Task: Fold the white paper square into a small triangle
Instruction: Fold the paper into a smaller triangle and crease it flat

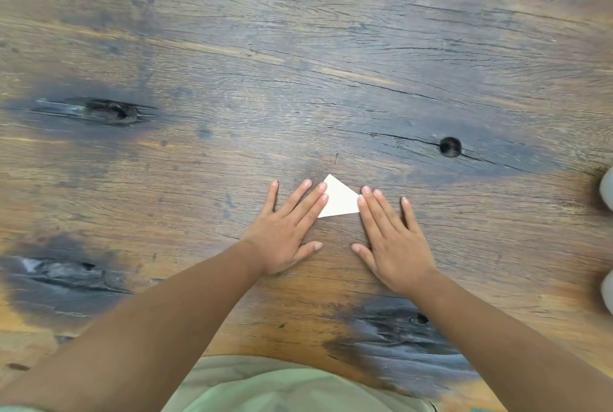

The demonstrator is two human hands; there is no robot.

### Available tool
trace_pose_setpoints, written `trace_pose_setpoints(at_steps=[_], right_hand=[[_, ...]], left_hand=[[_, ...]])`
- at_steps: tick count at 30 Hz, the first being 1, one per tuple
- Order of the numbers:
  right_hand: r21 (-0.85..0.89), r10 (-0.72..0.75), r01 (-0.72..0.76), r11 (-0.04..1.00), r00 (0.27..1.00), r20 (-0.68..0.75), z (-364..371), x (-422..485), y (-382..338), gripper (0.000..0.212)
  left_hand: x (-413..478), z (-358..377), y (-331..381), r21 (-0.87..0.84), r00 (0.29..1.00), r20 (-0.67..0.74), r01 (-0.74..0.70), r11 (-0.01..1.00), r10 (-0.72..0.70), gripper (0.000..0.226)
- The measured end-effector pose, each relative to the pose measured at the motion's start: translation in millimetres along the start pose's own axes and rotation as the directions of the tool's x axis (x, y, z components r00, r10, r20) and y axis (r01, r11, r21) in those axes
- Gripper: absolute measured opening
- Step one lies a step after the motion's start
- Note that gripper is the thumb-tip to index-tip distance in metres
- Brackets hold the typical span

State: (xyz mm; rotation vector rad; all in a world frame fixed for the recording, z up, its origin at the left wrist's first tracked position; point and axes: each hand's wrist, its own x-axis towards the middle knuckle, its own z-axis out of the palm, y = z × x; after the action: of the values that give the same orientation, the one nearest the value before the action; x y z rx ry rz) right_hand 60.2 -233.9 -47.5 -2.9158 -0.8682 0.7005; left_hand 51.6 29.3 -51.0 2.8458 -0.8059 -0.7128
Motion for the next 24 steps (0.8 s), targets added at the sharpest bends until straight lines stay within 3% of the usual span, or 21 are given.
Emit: trace_pose_setpoints(at_steps=[9,15,24], right_hand=[[0.009,-0.002,0.002,1.000,1.000,0.018,6.8,1.3,2.0,0.079],[0.009,0.001,-0.002,1.000,1.000,0.028,7.7,1.7,1.8,0.080],[-0.003,0.016,-0.016,1.000,0.998,0.062,4.6,2.0,0.2,0.081]], left_hand=[[17.1,-11.3,25.1,-0.103,0.989,-0.116,0.082,0.991,-0.094,0.078],[22.6,0.0,30.9,-0.075,0.987,-0.072,0.140,0.987,-0.145,0.075],[-49.3,29.2,8.6,-0.026,0.994,-0.029,0.109,0.994,-0.109,0.072]])
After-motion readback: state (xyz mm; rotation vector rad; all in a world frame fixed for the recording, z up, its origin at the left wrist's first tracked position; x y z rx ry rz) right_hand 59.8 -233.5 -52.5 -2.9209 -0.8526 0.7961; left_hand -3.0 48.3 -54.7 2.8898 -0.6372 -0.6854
